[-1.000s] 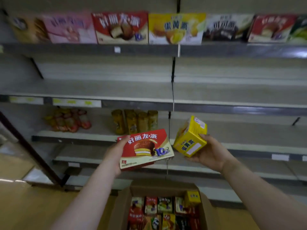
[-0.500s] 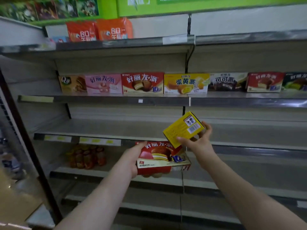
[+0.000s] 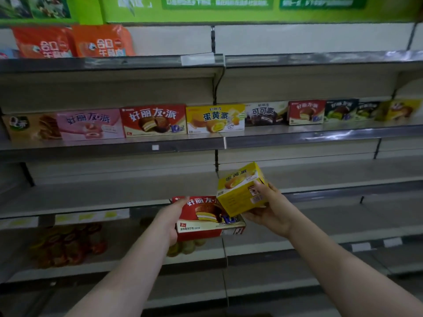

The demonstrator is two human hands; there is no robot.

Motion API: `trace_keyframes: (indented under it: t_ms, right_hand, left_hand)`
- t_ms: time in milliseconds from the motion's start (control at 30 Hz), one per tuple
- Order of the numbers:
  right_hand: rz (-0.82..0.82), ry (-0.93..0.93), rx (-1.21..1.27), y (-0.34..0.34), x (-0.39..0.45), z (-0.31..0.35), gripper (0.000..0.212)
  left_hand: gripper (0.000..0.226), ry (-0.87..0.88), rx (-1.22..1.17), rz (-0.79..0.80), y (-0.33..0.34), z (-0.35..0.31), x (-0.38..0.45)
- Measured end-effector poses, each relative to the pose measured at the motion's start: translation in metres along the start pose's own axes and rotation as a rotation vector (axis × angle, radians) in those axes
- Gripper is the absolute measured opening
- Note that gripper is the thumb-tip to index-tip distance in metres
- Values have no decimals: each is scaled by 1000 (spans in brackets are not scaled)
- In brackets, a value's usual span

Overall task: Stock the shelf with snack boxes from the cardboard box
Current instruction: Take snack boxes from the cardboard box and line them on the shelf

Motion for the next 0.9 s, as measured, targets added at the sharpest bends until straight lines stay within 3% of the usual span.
trace_keyframes:
  t_ms: [300,500,767,900]
  right_hand:
    - [-264,-19,86,-78,-60,19,52]
    - [-407,-65,58,-161,-118,42,46]
    - [-526,-75,-179,-306,-205,130,33]
    - [-551,-100,-162,-360,-240,191,24]
  left_hand:
    - [40,-1,60,241,95,15,24]
    - [48,-23,73,399,204,40,11]
    - [45,86,37,469,384,37,-42]
    - [38,136,14,482,453,3,-62]
Point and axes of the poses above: each hand's wrist, its own x-axis towards the middle knuckle, its own y-axis out of the palm, z = x × y, the point moved 7 cm from there along x, towards the middle knuckle, and after that the axes turned 13 degrees about y, right-handed, at the moved point
